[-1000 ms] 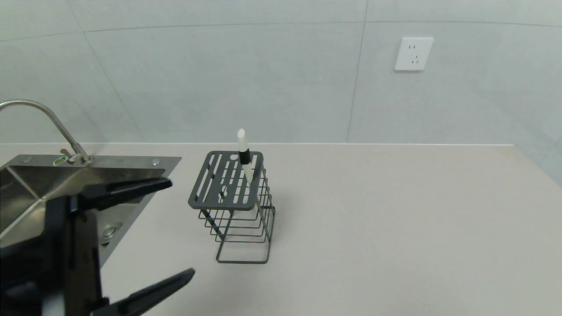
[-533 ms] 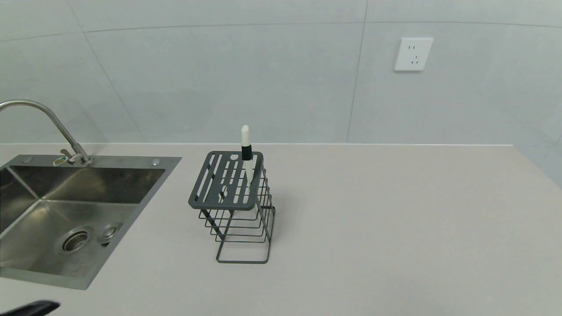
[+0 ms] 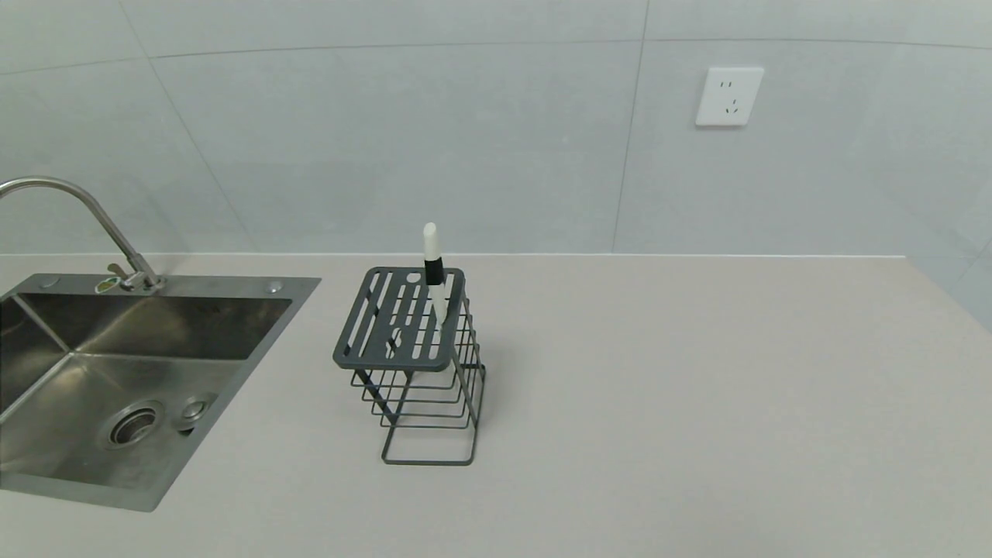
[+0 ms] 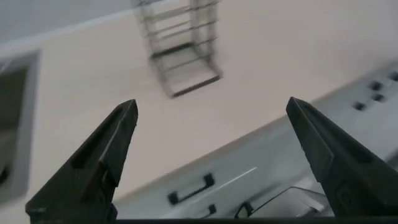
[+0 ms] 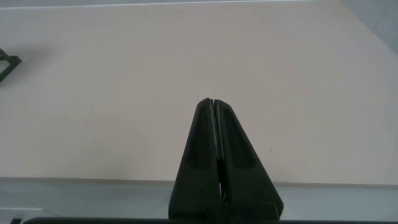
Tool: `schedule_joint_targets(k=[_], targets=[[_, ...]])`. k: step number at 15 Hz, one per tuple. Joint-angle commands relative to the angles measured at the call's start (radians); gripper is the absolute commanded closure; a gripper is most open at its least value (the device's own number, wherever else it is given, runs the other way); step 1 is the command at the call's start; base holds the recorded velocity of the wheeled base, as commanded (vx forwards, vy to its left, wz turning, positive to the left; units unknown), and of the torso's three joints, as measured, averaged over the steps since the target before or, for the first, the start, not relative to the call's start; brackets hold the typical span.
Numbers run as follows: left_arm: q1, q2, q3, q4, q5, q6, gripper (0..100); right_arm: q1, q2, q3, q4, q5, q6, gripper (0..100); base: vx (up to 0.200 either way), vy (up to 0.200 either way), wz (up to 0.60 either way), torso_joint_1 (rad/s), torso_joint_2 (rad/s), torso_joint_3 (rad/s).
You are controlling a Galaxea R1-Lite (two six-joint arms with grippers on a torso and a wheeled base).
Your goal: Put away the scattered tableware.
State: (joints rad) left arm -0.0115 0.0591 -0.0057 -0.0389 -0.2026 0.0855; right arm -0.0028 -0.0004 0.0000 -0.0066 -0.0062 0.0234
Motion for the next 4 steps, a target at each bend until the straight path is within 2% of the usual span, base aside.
schedule_joint_targets(k=[1,2,4], targets=[[0.018,-0.058,0.006,0.031,0.262,-0.023,0,0.001,0.0,0.0,0.0,0.0,0.0,100,0.0,0.0,0.0,0.0,0.0,0.0],[0.018,-0.058,0.006,0.028,0.246,-0.047,0,0.001,0.0,0.0,0.0,-0.001,0.0,100,0.0,0.0,0.0,0.0,0.0,0.0],[0.018,-0.058,0.006,0.028,0.246,-0.043,0,0.0,0.0,0.0,0.0,-0.003,0.0,100,0.0,0.0,0.0,0.0,0.0,0.0]])
